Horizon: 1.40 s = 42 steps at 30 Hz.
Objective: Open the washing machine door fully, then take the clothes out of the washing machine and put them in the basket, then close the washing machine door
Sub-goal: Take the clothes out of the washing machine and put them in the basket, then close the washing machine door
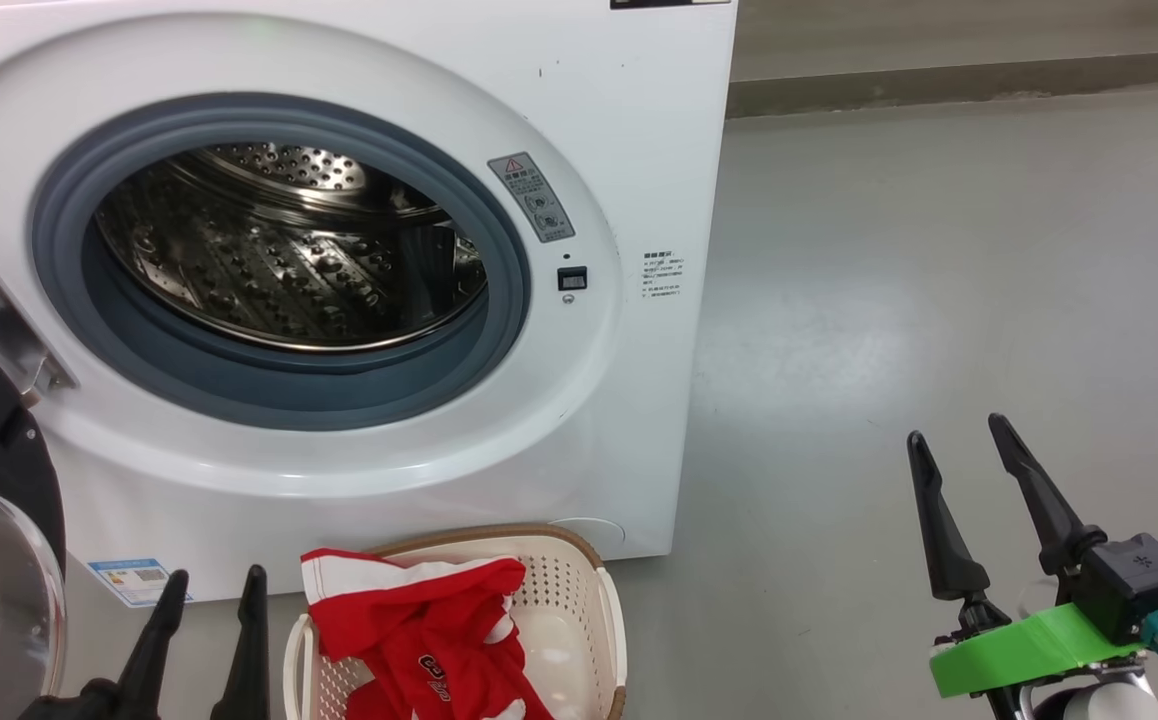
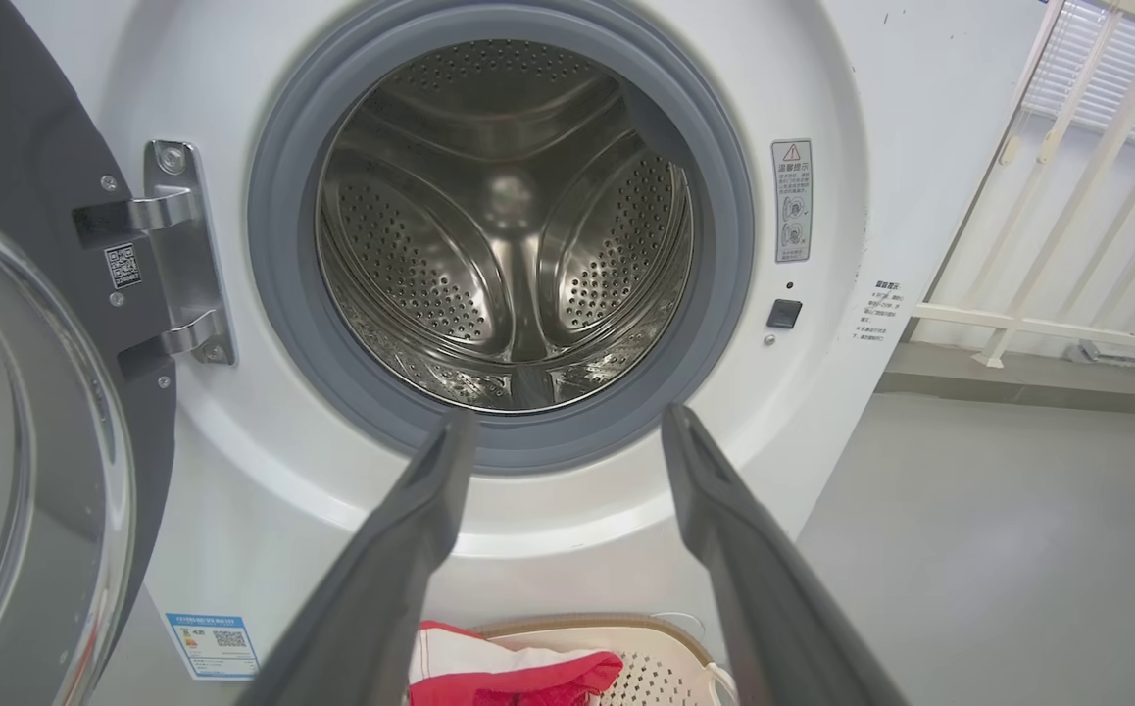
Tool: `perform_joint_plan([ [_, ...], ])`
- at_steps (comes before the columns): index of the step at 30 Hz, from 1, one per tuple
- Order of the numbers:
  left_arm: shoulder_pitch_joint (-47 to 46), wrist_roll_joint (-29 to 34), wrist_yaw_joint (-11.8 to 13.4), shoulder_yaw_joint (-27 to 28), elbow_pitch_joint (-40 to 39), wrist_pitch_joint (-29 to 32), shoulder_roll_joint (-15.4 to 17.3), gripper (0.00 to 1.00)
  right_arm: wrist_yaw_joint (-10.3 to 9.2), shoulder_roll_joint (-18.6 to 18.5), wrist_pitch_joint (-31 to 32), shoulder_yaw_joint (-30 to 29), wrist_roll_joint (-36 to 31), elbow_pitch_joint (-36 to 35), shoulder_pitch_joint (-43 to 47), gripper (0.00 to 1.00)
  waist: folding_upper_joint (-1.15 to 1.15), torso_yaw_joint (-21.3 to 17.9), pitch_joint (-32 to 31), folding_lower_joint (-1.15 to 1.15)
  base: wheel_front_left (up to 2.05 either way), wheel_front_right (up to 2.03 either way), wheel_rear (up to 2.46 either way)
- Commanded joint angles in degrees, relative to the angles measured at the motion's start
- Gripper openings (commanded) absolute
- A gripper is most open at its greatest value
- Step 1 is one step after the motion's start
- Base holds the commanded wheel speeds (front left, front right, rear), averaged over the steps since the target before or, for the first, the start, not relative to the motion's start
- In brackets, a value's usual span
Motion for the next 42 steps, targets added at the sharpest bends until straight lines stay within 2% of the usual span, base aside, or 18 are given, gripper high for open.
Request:
perform_joint_plan([
  [1, -0.8, 0.8, 0.6, 2.7, -2.1, -0.7, 0.6, 1.00, 0.36, -0.2, -0.4, 1.4, -0.3, -1.6, -0.5, 1.00, 0.00, 0.0, 0.0, 0.00, 0.00, 0.00, 0.00],
  [23, -0.1, 1.8, 1.1, 3.4, -3.6, -0.7, 0.4, 1.00, 0.36, -0.2, -0.4, 2.0, -0.3, -1.6, -0.3, 1.00, 0.00, 0.6, 0.7, 0.00, -0.11, 0.11, 0.00],
  [42, -0.1, 1.9, 0.9, 1.8, -5.1, -0.7, 1.3, 1.00, 0.36, -0.2, -0.4, 1.8, -0.9, -1.3, -0.7, 1.00, 0.00, 1.5, 1.6, 0.00, -1.52, 1.52, 0.00],
])
